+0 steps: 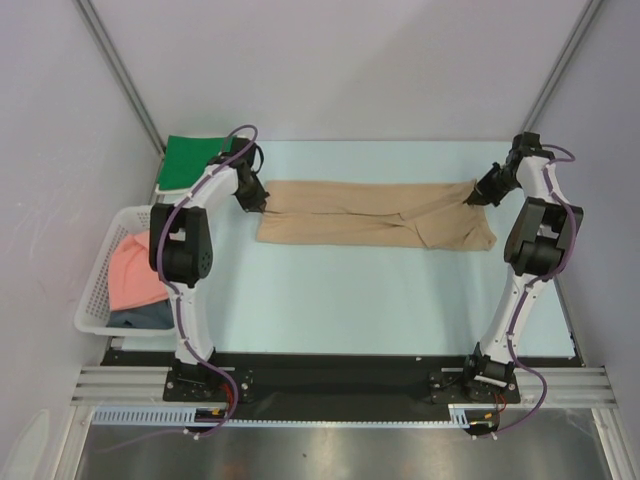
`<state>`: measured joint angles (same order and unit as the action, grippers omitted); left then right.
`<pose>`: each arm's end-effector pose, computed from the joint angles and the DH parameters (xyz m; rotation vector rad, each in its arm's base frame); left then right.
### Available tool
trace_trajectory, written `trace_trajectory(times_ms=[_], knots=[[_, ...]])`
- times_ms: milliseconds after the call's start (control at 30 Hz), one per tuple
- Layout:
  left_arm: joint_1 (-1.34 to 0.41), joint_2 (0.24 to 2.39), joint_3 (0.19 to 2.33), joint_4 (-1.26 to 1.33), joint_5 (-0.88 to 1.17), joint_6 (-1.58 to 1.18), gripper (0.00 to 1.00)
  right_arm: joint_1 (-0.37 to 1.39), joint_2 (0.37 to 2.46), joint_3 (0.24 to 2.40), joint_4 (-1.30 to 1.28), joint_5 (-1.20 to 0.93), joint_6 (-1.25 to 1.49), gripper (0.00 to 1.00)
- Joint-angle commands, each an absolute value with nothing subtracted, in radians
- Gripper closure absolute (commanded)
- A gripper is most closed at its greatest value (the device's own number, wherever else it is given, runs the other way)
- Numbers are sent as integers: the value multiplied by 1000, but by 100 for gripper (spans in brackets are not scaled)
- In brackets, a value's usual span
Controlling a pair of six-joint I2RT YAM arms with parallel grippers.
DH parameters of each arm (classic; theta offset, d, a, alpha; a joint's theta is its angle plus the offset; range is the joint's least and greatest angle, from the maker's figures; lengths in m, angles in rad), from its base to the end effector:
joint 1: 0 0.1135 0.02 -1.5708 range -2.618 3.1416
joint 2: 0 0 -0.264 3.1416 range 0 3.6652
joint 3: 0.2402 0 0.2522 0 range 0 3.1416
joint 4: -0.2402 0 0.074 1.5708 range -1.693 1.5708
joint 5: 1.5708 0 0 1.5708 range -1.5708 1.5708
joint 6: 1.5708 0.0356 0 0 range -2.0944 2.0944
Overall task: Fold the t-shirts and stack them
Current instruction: Fold the tshirt
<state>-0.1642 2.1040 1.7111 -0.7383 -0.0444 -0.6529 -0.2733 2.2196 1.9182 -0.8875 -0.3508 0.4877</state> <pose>0.4443 -0.0720 0.2033 -0.6698 2.6309 -0.1857 0.4571 -0.1154 0.2087 0.9341 2.5889 0.5416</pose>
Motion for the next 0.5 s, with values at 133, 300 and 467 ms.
trace_trajectory(times_ms=[133,300,467], knots=[[-156,2123,1767,-724,-35,-664,100,-298,2261,2020,-923,-374,465,92],[-155,2134,1782,-723,-51,-666,100,-307,2296,2042,-928,-393,477,91],[-155,2155,1813,-726,-40,-663,100,-307,2352,2117,-986,-394,479,88]])
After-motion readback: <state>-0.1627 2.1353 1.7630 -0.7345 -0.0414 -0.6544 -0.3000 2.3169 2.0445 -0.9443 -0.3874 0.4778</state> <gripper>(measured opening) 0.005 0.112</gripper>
